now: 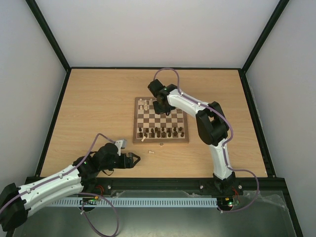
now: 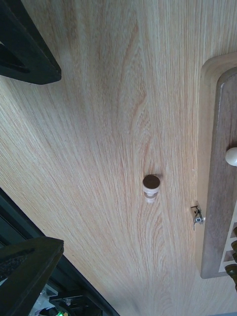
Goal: Set up the chess pieces on the board
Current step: Place the chess piece on the chessboard, then pick up the chess piece at the center of the board.
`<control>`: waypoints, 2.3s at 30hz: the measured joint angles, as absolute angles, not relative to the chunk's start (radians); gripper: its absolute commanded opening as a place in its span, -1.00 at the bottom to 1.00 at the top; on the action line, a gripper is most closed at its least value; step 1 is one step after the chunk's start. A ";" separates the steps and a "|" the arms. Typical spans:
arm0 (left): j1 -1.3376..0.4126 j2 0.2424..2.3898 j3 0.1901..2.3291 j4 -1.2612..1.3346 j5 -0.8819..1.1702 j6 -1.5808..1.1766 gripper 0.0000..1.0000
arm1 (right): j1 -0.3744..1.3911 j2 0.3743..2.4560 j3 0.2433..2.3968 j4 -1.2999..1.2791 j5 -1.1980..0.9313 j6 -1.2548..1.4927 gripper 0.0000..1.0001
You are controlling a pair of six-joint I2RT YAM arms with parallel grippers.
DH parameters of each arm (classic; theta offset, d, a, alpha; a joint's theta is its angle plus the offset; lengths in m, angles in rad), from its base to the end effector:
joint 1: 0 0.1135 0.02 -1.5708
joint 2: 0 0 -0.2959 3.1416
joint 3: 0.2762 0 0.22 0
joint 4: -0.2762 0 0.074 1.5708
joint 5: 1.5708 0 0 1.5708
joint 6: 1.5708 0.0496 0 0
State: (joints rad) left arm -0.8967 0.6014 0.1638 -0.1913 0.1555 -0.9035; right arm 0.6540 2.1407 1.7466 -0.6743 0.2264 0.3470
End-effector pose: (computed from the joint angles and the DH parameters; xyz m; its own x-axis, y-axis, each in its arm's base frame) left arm 0.0518 -0.0772 0.1732 -0.8949 -0.1231 -0.4289 0.2376 0.6821 -0.6916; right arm 0.3695 0.2692 0.2295 -0.8266 -0.2160 -0.5197 -0.2403 0.9705 -0.0213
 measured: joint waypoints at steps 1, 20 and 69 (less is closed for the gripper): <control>-0.897 0.603 0.164 -0.190 0.155 -0.902 0.75 | 0.654 2.141 1.750 -0.674 0.229 0.347 -0.85; -0.897 0.623 0.181 -0.176 0.157 -0.886 0.75 | 0.640 2.188 1.806 -0.667 0.244 0.347 -0.85; -0.898 0.274 0.236 -0.316 0.121 -0.888 0.88 | 1.069 1.601 1.204 -0.539 0.213 0.458 -0.47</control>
State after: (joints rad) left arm -0.8982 0.2741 0.2363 -0.3164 0.1211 -0.8879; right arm 1.0695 1.6009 1.2037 -0.5392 0.2127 0.4580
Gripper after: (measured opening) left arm 0.938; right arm 0.272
